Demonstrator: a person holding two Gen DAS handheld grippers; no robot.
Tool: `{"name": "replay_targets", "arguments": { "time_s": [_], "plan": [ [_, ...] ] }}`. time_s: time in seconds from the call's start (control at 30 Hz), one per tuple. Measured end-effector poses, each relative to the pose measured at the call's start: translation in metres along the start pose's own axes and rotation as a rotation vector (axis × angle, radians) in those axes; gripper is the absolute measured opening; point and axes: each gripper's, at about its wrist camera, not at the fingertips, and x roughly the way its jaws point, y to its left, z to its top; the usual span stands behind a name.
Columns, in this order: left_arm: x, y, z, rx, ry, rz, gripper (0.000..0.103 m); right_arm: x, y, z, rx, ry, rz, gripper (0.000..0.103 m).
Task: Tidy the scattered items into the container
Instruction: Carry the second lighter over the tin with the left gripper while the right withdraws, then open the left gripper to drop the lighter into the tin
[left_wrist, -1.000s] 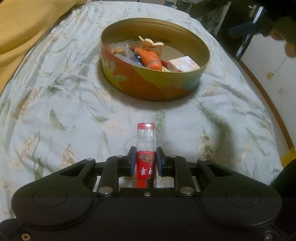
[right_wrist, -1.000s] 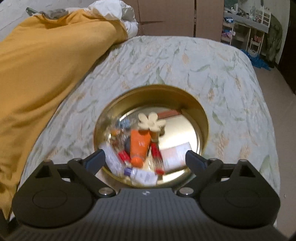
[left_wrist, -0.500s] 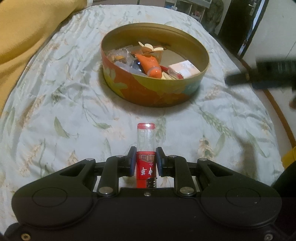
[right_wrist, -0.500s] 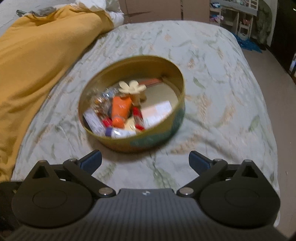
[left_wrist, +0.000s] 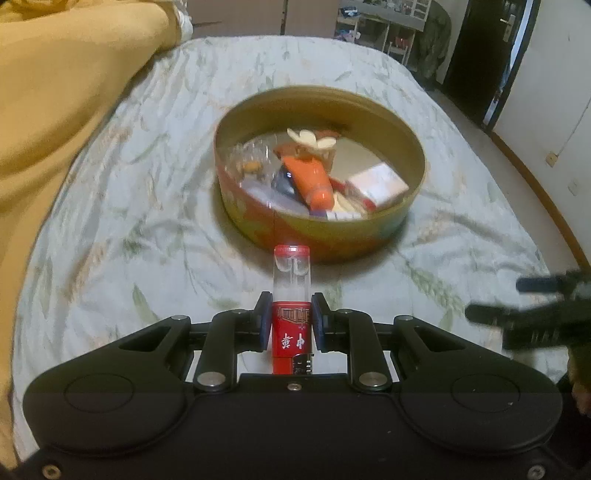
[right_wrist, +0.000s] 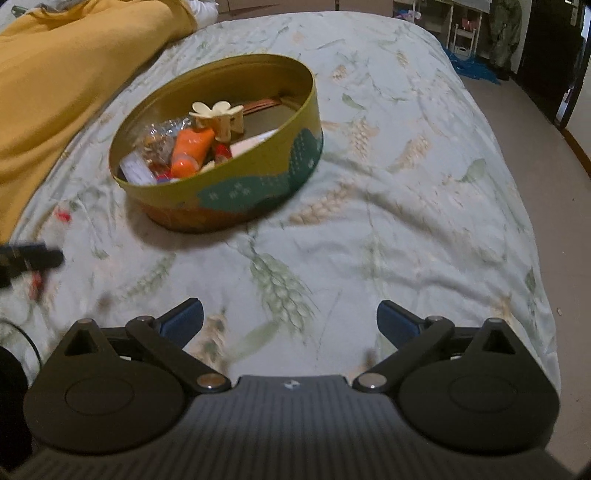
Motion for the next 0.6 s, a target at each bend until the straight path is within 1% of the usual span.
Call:
{"name": "replay_targets", "arguments": {
  "time_s": [0.27,0.5,0.6],
  "plan": [
    [-0.008,-0.004,0.04,0.017,-0.05,0.02,0.02,-0.003,-0.005,-0.005,0.02,-0.059,-0.002,0.103],
    [-0.015,-0.018,0.079,0.065,-0.1,0.04,0.02,-0.007,-0.01,-0.007,0.057,-0.102,0.034,0.103],
    [-0.013,-0.026,0.098,0.082,-0.12,0.042,0.02,-0.008,-0.011,-0.008,0.063,-0.12,0.034,0.103]
  ]
}}
